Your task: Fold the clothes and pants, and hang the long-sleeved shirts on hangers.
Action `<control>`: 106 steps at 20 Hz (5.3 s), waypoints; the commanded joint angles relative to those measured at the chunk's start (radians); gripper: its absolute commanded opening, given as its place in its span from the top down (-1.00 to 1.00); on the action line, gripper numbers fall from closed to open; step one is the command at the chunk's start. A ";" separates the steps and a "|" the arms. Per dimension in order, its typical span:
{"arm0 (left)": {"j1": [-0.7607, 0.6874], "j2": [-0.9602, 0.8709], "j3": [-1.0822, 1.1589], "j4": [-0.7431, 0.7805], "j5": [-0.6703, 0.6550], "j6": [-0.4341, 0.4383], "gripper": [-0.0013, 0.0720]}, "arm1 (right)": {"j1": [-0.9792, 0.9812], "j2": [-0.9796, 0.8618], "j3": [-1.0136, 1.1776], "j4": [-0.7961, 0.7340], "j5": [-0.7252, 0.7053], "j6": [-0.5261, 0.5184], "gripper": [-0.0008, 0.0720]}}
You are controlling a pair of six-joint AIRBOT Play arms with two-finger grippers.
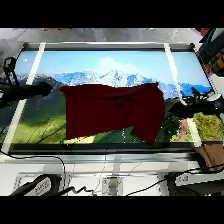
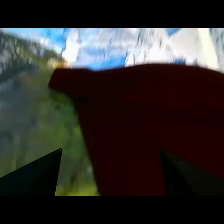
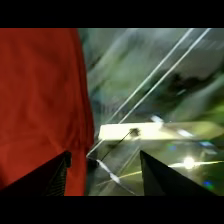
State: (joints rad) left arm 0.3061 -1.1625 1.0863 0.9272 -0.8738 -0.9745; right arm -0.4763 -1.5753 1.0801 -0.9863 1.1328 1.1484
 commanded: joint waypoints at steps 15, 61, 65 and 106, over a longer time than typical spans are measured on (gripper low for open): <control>0.209 0.013 -0.380 0.206 -0.335 -0.146 -0.83 | -0.003 -0.097 -0.129 0.303 0.026 -0.359 0.77; 0.134 0.487 0.412 -0.381 0.298 0.104 0.94 | -0.003 0.966 0.474 0.361 -0.053 -0.228 0.93; 0.159 0.627 0.411 -0.169 0.444 0.104 0.94 | -0.003 1.060 0.540 0.361 -0.065 -0.214 0.93; -0.106 -0.393 0.102 0.213 -0.138 -0.126 0.94 | 0.337 -0.122 0.383 -0.344 0.005 0.225 0.93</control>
State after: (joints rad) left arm 0.1993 -1.5238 1.1923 1.0336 -0.8993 -0.9958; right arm -0.1398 -1.6951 1.4681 -1.2266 1.0908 1.3098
